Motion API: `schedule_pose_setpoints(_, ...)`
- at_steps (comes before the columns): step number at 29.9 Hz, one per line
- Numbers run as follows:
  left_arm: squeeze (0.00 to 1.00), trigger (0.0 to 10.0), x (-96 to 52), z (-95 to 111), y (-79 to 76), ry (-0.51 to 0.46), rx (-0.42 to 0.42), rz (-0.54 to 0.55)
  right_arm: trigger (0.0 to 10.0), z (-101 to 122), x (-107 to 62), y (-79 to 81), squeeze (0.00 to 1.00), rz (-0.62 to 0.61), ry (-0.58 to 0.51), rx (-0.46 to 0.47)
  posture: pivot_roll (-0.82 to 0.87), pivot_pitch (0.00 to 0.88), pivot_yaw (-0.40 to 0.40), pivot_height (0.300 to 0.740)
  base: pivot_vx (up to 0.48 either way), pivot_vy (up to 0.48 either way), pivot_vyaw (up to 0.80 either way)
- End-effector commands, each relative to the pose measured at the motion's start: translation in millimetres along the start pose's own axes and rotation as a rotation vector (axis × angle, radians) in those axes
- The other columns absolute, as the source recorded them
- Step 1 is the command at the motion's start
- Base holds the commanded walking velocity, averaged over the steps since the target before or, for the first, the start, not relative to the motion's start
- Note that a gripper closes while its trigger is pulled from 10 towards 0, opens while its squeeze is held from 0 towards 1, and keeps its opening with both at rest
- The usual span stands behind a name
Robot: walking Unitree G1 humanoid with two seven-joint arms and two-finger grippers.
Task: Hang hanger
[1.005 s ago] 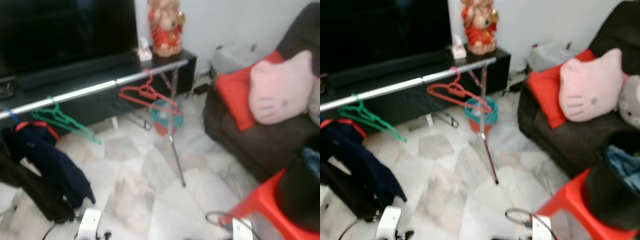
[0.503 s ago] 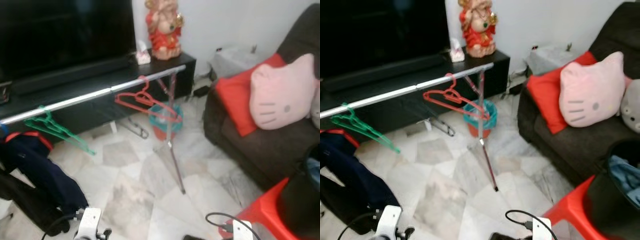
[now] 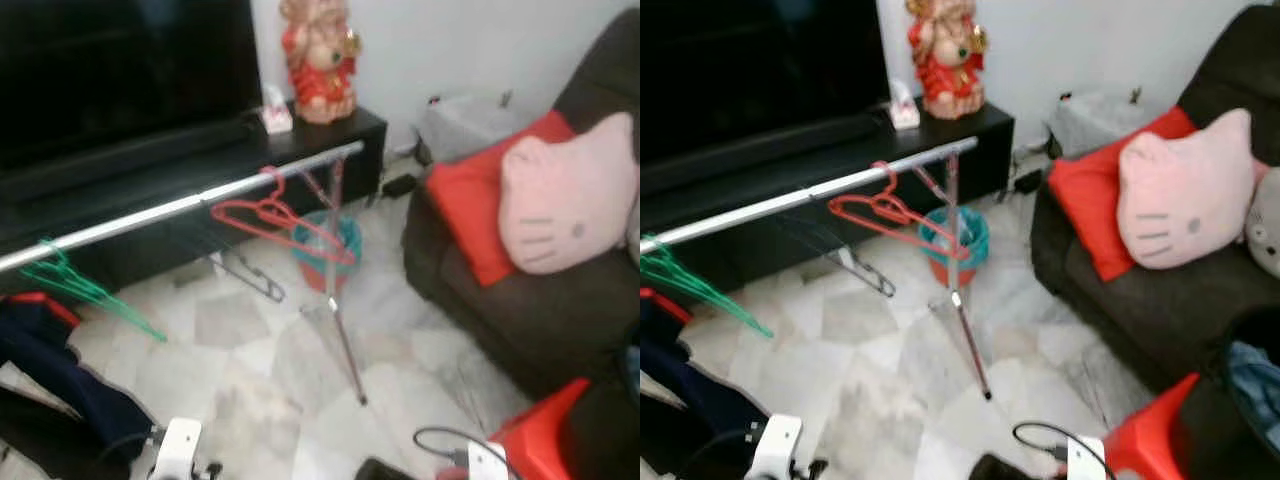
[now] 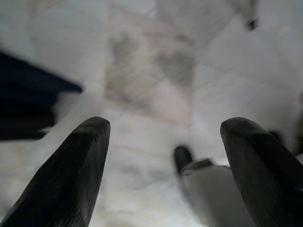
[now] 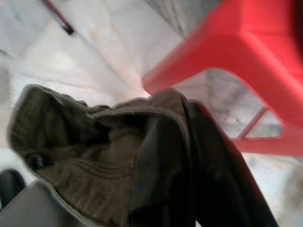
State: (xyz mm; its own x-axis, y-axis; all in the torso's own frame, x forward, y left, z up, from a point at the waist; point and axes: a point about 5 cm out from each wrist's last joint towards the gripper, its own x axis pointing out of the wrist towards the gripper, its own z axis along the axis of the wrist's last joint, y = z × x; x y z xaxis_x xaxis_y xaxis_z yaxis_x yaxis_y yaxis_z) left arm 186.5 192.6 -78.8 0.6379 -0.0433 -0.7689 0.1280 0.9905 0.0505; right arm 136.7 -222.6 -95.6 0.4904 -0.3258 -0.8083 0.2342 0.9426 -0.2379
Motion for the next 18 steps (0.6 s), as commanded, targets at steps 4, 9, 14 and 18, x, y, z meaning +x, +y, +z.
schedule_pose_setpoints(4,0.00,10.0,-3.4,-6.0,13.8,0.030,0.036,0.033,10.0,11.2,0.7,8.9,0.00,0.022,-0.044,0.001,0.04,0.000,0.001,0.740,0.000,0.000,0.00)
schedule_pose_setpoints(9,0.00,10.0,-3.2,-7.2,11.6,0.037,0.034,0.031,10.0,10.7,0.7,8.9,0.00,0.024,-0.040,-0.020,0.05,0.000,0.000,0.740,0.000,0.000,0.52)
schedule_pose_setpoints(14,0.00,10.0,-3.2,-8.4,10.6,0.044,0.028,0.029,10.0,10.5,0.7,8.5,0.00,0.021,-0.040,-0.011,0.04,0.000,0.000,0.740,0.000,0.000,0.80)
schedule_pose_setpoints(18,0.00,10.0,-3.4,-9.3,10.7,0.048,0.024,0.029,10.0,10.6,0.8,8.1,0.00,0.020,-0.040,-0.009,0.04,0.000,-0.002,0.740,0.000,0.000,0.80)
